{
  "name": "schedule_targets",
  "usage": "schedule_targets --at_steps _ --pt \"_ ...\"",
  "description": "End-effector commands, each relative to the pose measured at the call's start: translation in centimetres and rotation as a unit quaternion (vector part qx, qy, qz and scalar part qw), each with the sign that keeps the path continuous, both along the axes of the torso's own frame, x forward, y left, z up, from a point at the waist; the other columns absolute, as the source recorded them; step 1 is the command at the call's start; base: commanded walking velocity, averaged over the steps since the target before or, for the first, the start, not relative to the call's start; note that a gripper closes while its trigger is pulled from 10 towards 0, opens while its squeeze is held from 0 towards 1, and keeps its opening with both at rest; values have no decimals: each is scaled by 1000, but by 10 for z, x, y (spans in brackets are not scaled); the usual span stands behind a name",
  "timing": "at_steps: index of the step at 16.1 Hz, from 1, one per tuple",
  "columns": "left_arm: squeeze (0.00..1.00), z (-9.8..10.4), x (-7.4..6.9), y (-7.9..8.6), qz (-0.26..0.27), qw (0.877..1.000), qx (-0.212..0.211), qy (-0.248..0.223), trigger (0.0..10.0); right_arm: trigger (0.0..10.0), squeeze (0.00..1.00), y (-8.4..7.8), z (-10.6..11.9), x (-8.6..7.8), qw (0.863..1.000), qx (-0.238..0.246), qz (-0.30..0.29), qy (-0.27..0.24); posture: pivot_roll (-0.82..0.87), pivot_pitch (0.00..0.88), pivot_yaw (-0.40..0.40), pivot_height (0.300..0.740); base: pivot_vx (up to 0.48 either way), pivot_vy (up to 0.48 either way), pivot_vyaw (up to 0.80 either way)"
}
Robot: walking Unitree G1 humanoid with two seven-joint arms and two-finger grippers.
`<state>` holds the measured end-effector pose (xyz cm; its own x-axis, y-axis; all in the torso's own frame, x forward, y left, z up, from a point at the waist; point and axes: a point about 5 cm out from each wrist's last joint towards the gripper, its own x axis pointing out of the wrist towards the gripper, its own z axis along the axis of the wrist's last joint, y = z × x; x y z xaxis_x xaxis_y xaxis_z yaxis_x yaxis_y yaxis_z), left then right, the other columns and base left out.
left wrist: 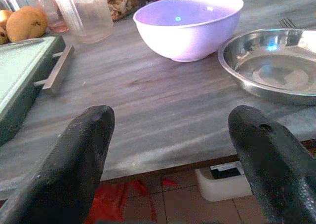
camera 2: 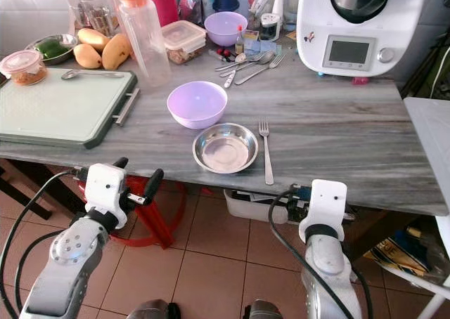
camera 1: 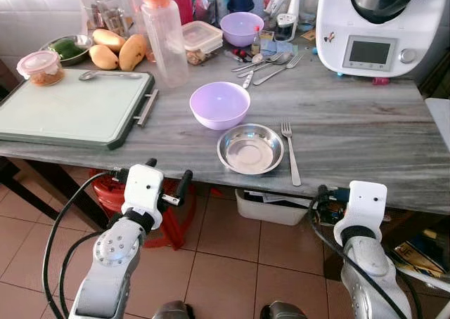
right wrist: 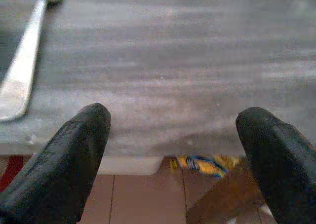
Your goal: Setting the table
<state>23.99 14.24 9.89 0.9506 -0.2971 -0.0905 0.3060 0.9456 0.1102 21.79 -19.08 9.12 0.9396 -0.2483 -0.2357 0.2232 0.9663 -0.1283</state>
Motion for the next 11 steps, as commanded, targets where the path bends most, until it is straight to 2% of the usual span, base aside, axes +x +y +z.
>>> schedule_targets --at_steps 1,2,4,5,6,7,10,11 --pt "0 0 2 1 5 1000 2 -4 10000 10000 0 7 11 3 999 -4 22 -35 -4 0 53 740 0 0 0" --pt "0 1 4 1 15 1000 -4 -13 10000 10000 0 12 24 7 996 -20 47 -77 -10 0 50 740 0 0 0" --pt "0 2 7 1 26 999 -11 -24 10000 10000 0 15 31 12 992 -25 57 -106 -16 0 48 740 0 0 0" --pt "0 5 11 1 44 998 -25 -34 10000 10000 0 15 34 14 990 -12 51 -127 -21 0 41 740 0 0 0" --pt "0 4 13 2 53 998 -33 -32 10000 10000 0 13 32 14 991 -1 35 -131 -22 0 43 740 0 0 0" --pt "0 3 17 3 69 996 -38 -28 10000 10000 0 14 30 17 991 -22 41 -126 -25 0 48 740 0 0 0" --pt "0 8 24 0 81 995 -44 -45 10000 10000 0 18 39 31 987 -40 42 -151 -32 0 52 740 0 0 0" --pt "0 10 28 1 96 993 -41 -51 10000 10000 0 15 41 37 986 -61 22 -152 -26 0 43 740 0 0 0"
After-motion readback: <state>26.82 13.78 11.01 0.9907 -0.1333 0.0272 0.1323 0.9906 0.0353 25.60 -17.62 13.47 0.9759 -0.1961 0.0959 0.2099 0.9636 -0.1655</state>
